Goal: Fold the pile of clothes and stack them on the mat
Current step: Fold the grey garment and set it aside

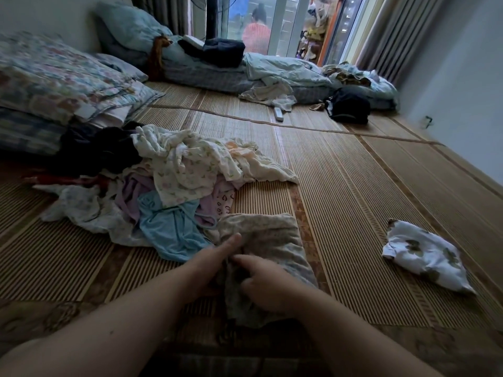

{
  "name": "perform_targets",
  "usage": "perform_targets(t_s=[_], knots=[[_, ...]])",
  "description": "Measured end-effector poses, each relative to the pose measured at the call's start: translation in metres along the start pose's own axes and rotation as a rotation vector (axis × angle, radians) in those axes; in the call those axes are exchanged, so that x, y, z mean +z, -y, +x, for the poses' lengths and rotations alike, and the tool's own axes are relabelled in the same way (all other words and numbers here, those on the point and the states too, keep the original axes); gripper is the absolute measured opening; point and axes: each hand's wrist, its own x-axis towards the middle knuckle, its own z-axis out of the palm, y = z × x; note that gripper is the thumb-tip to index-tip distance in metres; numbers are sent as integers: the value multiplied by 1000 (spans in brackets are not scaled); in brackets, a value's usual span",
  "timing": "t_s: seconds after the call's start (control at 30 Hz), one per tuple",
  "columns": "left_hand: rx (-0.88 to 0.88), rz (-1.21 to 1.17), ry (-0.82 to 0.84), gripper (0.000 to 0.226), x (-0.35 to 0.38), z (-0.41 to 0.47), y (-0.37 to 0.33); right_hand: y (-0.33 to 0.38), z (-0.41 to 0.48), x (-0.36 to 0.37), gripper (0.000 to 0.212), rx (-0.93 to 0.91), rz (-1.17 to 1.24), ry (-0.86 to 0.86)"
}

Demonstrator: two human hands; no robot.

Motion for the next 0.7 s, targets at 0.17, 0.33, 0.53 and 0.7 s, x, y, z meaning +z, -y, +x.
perform_targets(t_s=[0.17, 0.33, 0.53, 0.7], knots=[[43, 211, -151, 44, 11, 6, -5, -35, -1, -30, 26, -77, 84, -513], [154, 497, 7, 18, 1, 6, -24, -64, 10, -52, 30, -494, -489, -576], [602, 1087, -562, 57, 24, 16, -47, -63, 37, -60, 50, -183, -839, -192], [387, 1457, -239, 101, 71, 6, -9, -86, 49, -64, 73, 124, -611, -132]])
